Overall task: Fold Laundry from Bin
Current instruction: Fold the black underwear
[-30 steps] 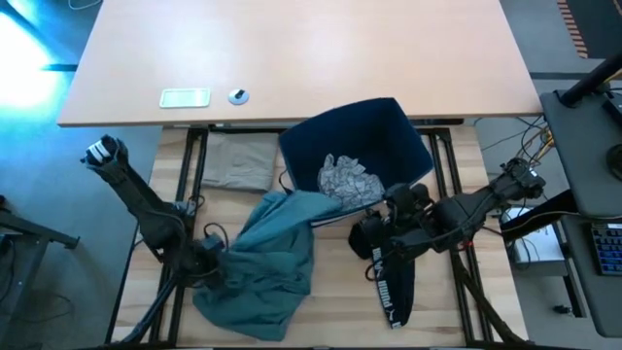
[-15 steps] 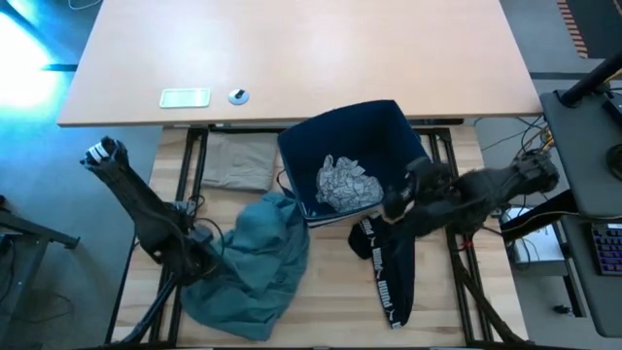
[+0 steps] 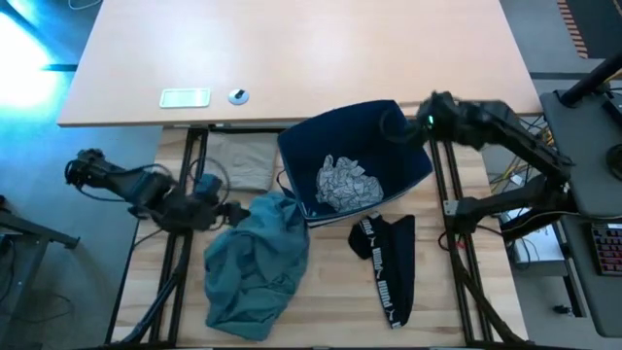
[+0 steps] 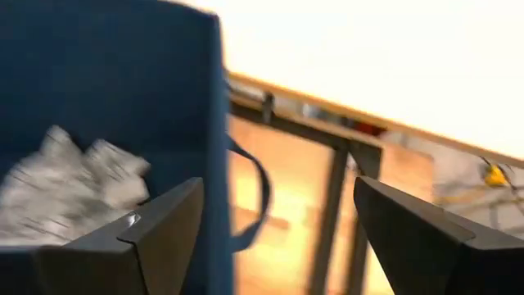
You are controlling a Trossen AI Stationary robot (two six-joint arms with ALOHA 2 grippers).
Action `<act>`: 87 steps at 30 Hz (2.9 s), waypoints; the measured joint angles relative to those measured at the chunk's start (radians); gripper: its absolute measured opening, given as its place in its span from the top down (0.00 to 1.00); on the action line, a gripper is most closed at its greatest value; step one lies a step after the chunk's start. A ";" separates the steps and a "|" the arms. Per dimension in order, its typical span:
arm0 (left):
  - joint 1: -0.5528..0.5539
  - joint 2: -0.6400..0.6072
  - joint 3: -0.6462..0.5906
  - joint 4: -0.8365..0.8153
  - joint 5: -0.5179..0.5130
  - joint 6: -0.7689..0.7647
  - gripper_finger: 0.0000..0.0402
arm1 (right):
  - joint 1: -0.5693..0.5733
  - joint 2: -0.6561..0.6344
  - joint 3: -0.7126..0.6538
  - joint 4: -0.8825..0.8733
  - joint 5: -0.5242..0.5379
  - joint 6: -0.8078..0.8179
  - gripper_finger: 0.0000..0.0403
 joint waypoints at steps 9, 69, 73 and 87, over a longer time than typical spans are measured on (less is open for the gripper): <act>0.208 0.152 0.123 0.193 -0.098 0.157 0.10 | -0.266 0.059 -0.056 0.092 -0.287 -0.323 0.23; 0.929 0.647 0.822 0.219 0.073 0.766 0.90 | -0.412 0.129 0.008 0.621 -0.443 -0.416 0.97; 1.089 0.747 0.949 0.220 0.213 0.888 0.90 | -0.442 0.266 0.053 0.678 -0.422 -0.395 0.97; 1.371 0.989 1.124 0.281 0.457 1.049 0.72 | -0.494 0.682 0.507 0.665 -0.371 -0.386 0.73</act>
